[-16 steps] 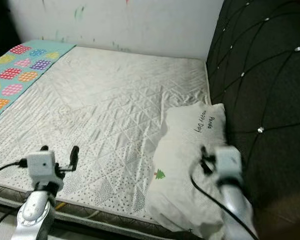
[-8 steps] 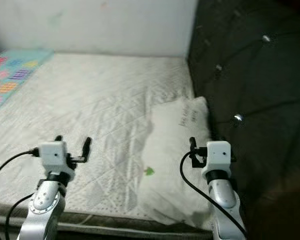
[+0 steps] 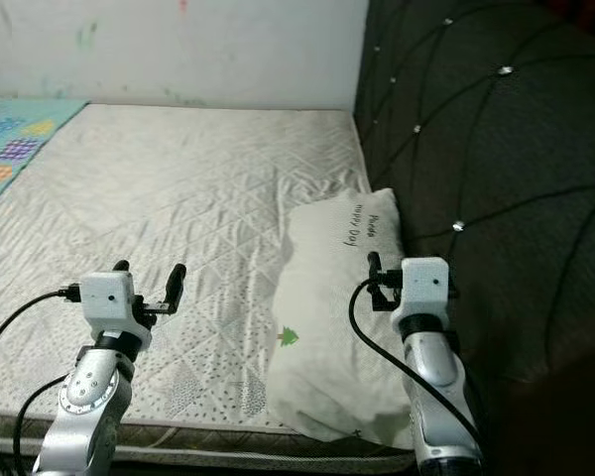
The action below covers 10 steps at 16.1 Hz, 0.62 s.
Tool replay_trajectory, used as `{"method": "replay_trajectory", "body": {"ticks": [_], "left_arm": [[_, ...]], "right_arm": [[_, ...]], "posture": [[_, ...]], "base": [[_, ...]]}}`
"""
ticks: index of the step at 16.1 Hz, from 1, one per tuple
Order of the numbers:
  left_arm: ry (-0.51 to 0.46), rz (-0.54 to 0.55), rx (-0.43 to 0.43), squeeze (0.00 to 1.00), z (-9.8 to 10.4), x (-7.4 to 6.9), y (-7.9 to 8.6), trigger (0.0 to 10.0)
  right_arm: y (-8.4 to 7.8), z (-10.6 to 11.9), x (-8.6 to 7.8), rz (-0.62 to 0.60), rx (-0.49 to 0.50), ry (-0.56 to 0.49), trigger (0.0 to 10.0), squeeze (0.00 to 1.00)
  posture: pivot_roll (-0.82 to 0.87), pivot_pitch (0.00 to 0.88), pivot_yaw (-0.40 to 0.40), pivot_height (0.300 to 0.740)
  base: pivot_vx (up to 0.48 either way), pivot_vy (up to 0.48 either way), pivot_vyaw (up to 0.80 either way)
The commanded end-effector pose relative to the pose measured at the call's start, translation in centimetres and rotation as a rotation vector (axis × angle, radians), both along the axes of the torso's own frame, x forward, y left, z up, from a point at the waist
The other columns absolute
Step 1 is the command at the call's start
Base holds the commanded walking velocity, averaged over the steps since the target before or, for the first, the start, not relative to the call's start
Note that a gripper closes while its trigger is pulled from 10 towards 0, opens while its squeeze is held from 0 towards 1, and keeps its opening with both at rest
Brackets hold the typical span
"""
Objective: Clean up the room
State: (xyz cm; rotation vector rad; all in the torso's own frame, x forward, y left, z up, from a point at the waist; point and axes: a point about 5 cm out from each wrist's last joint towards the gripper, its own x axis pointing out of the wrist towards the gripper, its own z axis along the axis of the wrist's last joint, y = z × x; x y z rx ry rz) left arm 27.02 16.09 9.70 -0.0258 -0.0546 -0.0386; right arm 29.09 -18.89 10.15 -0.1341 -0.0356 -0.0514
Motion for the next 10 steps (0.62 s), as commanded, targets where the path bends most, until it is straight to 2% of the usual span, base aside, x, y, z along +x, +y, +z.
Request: {"method": "replay_trajectory", "body": {"ticks": [1,4,6,8,10], "left_arm": [[-0.007,0.000,-0.005,0.00,0.5,0.5,0.3,10.0],[0.001,-0.003,-0.014,0.00,0.3,0.4,0.2,10.0],[0.007,-0.015,-0.017,0.00,0.2,0.4,0.0,10.0],[0.008,-0.018,-0.018,0.00,0.2,0.6,-0.1,10.0],[0.008,-0.022,-0.018,0.00,0.2,0.8,-0.1,10.0]], "right_arm": [[0.3,-0.1,0.2,0.009,0.007,0.007,10.0,0.00],[1.0,-0.7,-0.1,0.053,0.033,0.053,10.0,0.00],[0.5,-1.8,-0.3,-0.006,0.044,0.120,10.0,0.00],[0.1,-2.5,-0.1,-0.061,0.043,0.177,10.0,0.00],[0.5,-2.6,0.1,-0.054,-0.009,0.197,10.0,0.00]], "posture": [[-0.01,0.000,0.025,0.740],[-0.02,0.000,0.037,0.740],[-0.02,0.000,0.042,0.740],[-0.03,0.000,0.048,0.740],[-0.04,0.000,0.051,0.740]], "base": [[0.000,0.000,0.00],[0.000,0.000,0.00],[0.000,0.000,0.00],[0.000,0.264,0.00],[0.000,0.264,0.00]]}}
